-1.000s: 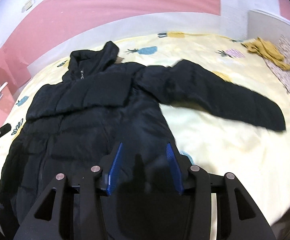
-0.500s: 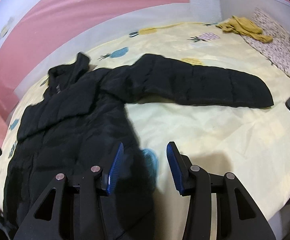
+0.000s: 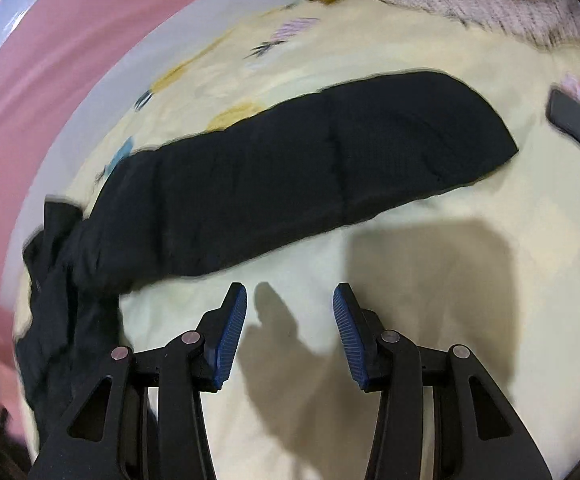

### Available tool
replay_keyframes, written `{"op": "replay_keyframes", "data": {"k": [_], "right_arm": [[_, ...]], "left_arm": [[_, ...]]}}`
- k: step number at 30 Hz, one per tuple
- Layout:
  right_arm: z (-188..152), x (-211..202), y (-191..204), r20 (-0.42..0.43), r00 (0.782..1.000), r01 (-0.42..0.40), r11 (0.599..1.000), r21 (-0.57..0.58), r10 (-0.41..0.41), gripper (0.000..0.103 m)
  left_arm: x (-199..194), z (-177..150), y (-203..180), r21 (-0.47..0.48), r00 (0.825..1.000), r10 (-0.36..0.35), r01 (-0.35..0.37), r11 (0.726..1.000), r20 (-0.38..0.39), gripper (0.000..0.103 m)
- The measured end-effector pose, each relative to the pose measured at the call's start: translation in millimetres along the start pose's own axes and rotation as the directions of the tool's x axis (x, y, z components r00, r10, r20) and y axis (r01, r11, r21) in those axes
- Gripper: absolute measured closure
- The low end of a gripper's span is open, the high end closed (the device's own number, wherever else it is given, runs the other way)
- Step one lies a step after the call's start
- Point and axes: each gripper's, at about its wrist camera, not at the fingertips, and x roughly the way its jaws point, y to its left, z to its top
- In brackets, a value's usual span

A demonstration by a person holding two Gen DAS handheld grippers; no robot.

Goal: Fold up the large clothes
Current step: 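Grasp the other sleeve with the right gripper and fold it across the body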

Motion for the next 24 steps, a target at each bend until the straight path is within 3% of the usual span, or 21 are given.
{"op": "replay_keyframes", "data": {"k": [7, 13, 14, 16, 20, 24], "right_arm": [[28.4, 12.5, -28.7, 0.077, 0.993, -0.105, 0.978, 0.182, 0.092, 0.057], [36.5, 17.3, -39.0, 0.149, 0.982, -0.146, 0.961, 0.234, 0.113, 0.058], [38.4, 17.3, -39.6, 0.148, 0.983, -0.141, 0.963, 0.231, 0.109, 0.060], [44.7, 18.7, -39.9, 0.140, 0.987, -0.114, 0.967, 0.227, 0.083, 0.085], [49.5, 3.1, -37.5, 0.155, 0.983, -0.126, 0.969, 0.213, 0.093, 0.092], [51.8, -41.7, 4.1, 0.227, 0.961, -0.176, 0.981, 0.077, 0.154, 0.093]], "left_arm": [[22.8, 7.0, 8.8, -0.019, 1.000, 0.017, -0.017, 1.000, -0.020, 0.046], [35.1, 0.0, 3.6, 0.004, 0.998, 0.013, -0.013, 1.000, -0.053, 0.046], [36.5, -0.3, 3.6, 0.003, 0.998, 0.013, -0.013, 1.000, -0.057, 0.046], [37.7, -0.8, 4.9, -0.004, 0.998, 0.011, -0.011, 1.000, -0.063, 0.046], [31.5, 0.6, 7.1, -0.008, 0.998, 0.011, -0.011, 1.000, -0.055, 0.046], [21.7, 5.0, 11.0, -0.018, 0.999, 0.012, -0.012, 1.000, -0.032, 0.046]]}}
